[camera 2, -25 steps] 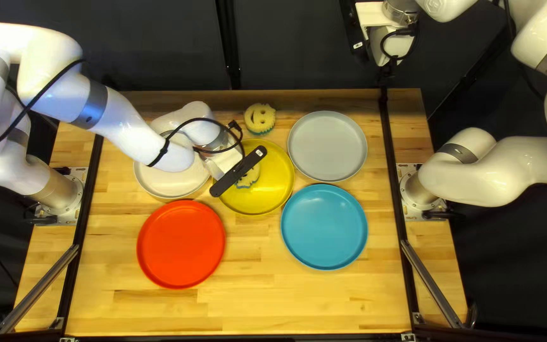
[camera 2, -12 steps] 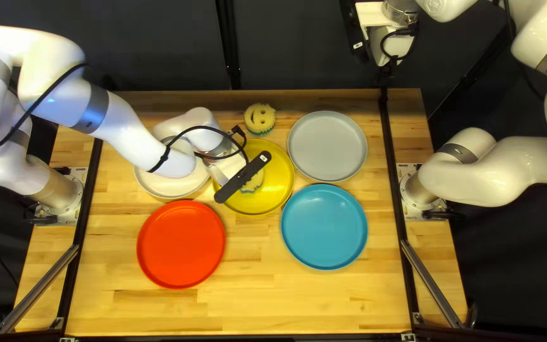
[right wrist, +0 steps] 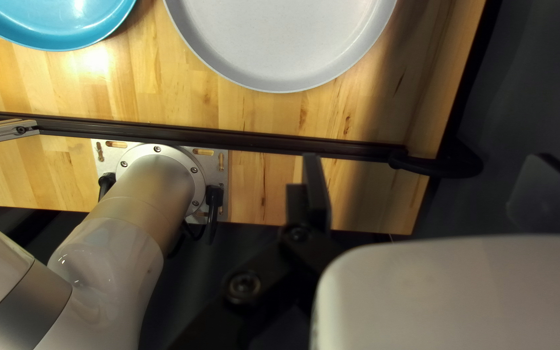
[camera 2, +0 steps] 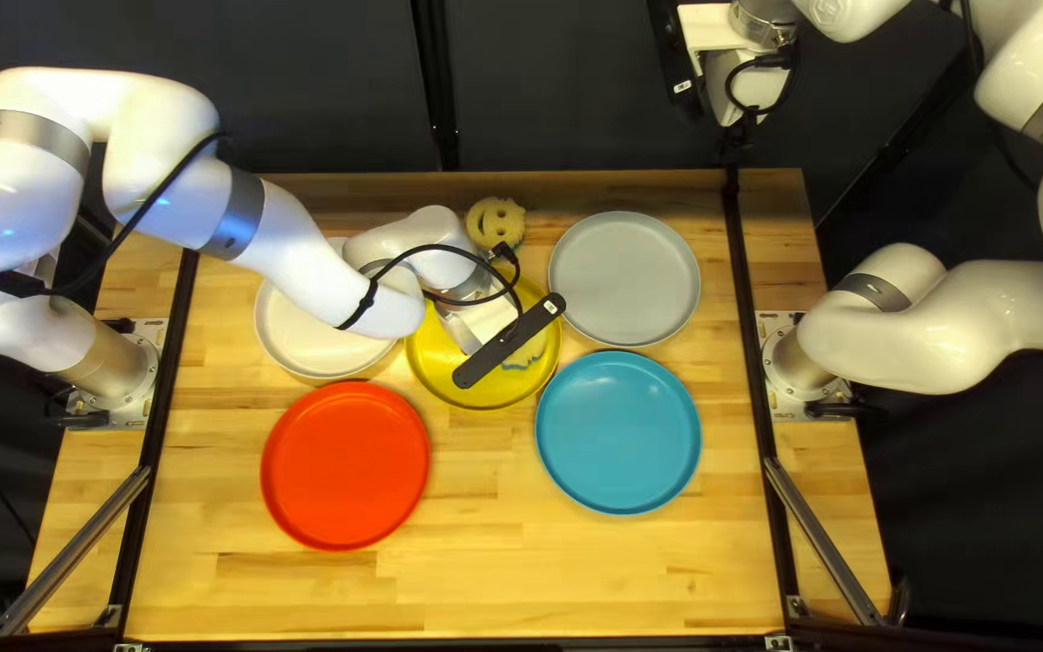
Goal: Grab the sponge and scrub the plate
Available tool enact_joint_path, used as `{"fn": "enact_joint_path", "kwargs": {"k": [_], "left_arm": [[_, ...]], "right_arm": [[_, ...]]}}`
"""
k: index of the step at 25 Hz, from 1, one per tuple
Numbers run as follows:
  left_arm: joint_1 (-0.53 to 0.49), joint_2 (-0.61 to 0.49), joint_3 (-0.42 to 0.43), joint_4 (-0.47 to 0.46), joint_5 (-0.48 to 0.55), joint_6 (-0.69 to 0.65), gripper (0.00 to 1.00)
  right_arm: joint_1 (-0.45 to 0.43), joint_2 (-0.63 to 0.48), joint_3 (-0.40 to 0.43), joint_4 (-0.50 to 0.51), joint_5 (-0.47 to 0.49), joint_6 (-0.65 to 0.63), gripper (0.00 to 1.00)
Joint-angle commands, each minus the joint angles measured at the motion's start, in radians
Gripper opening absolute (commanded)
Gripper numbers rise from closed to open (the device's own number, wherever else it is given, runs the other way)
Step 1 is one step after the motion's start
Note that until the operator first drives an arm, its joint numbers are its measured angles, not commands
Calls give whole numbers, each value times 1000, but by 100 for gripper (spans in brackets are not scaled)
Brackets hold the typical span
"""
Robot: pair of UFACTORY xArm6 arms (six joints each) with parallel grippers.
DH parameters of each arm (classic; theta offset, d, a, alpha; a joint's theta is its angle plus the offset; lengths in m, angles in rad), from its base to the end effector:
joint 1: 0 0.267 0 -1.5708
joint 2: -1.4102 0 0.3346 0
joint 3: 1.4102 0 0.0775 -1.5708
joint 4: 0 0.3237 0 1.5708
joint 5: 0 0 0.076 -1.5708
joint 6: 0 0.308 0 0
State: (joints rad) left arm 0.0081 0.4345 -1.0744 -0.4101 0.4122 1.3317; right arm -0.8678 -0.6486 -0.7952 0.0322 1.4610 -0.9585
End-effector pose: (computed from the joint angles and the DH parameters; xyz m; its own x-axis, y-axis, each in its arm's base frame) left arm 0.5903 -0.0167 0.0505 0.5335 -0.8002 0.2740 -0.8069 -0.5787 -0.1189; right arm 0.1655 -0.1805 0.2893 0.9961 0.0865 0.0162 0.0870 -0.9957 -0.0325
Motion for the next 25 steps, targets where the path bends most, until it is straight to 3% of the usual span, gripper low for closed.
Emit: {"fn": "enact_joint_path", "kwargs": {"k": [1, 7, 11, 25], "left_arm": [[-30, -71, 95, 0, -22, -28, 0], [-53, -189, 223, 48, -32, -115, 0], [-62, -196, 241, 60, -36, -143, 0], [-30, 5, -41, 55, 20, -70, 0]], "right_arm": [[0, 0, 0, 0, 0, 0, 100], [0, 0, 0, 0, 0, 0, 100], [0, 0, 0, 0, 0, 0, 100], [0, 0, 0, 0, 0, 0, 100]]}}
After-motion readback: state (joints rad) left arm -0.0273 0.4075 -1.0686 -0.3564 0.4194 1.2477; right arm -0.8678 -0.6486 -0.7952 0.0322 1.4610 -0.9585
